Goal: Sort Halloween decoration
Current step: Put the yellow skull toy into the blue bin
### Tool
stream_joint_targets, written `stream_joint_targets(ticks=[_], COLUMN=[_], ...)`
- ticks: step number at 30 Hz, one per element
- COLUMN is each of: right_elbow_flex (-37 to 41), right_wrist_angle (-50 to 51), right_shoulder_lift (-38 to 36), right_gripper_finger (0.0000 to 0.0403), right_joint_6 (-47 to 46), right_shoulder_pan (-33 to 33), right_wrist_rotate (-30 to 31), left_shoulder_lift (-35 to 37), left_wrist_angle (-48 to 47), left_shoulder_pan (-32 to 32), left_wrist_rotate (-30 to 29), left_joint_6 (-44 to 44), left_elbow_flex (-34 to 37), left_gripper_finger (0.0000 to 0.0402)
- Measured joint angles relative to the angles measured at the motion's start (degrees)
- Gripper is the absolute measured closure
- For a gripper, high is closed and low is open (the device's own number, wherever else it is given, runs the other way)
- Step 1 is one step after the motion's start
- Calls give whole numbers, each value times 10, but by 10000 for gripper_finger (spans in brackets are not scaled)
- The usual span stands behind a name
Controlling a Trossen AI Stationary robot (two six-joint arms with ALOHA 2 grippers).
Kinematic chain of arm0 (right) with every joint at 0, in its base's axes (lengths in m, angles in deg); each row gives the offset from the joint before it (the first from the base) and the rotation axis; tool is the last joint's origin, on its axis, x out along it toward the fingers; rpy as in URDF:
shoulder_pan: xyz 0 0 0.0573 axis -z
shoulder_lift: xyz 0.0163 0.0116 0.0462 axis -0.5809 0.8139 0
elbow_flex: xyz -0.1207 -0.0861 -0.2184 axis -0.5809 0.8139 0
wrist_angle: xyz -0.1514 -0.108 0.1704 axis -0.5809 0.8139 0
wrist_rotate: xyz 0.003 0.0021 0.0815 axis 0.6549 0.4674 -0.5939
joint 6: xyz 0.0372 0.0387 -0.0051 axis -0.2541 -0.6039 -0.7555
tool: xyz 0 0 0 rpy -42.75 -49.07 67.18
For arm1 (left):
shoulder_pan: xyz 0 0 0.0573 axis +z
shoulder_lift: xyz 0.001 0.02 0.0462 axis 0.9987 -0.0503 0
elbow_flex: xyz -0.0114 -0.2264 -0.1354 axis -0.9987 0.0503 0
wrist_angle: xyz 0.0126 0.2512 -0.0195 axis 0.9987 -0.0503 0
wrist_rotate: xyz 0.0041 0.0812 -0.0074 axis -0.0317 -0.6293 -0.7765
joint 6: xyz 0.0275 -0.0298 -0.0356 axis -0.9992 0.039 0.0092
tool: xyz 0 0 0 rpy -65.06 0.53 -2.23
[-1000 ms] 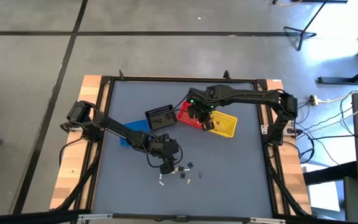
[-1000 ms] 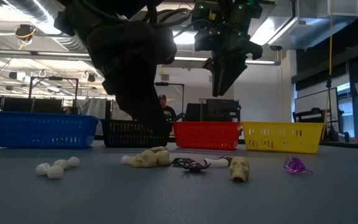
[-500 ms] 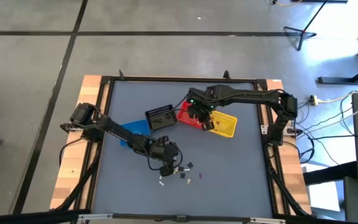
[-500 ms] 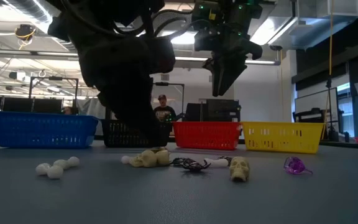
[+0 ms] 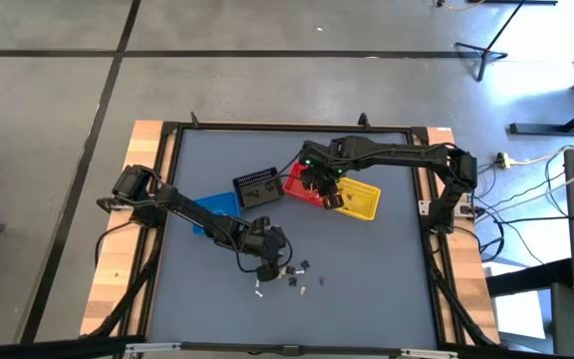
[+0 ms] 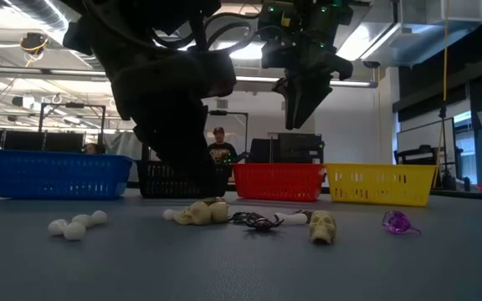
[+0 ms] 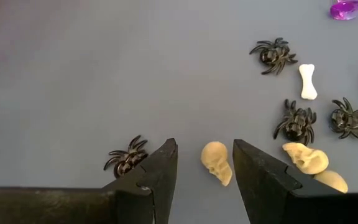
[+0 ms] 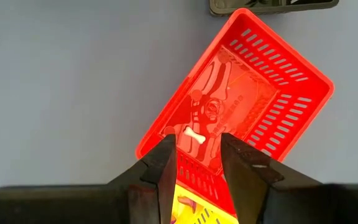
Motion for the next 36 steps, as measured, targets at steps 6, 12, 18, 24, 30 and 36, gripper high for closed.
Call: stream_joint_targets(ticks=[6,12,18,24,30,36], right_elbow_flex=[0,0,0,0,0,0], right_wrist_angle=[0,-2,-2,-2,-2,-2], right_shoulder_lift=[0,0,0,0,0,0], right_gripper_finger=[278,278,278,278,278,278], right_joint_6=[0,0,0,0,0,0], right_shoulder_pan=[0,-1,0,0,0,0], right_wrist_rotate=[0,0,0,0,0,0], left_shoulder_lift=[-7,-39,-46,-46,-43,-32], left_wrist_angle=[12,37,34,31,28,16], left_shoulder_pan=[-1,-5,-5,-8,-7,-7], left_wrist_rotate=[0,14,7,6,9,13], left_joint_6=[1,0,0,0,0,0], left_elbow_flex=[0,-1,-2,-2,-2,0], left_gripper_finger=[254,254,258,285,315,347])
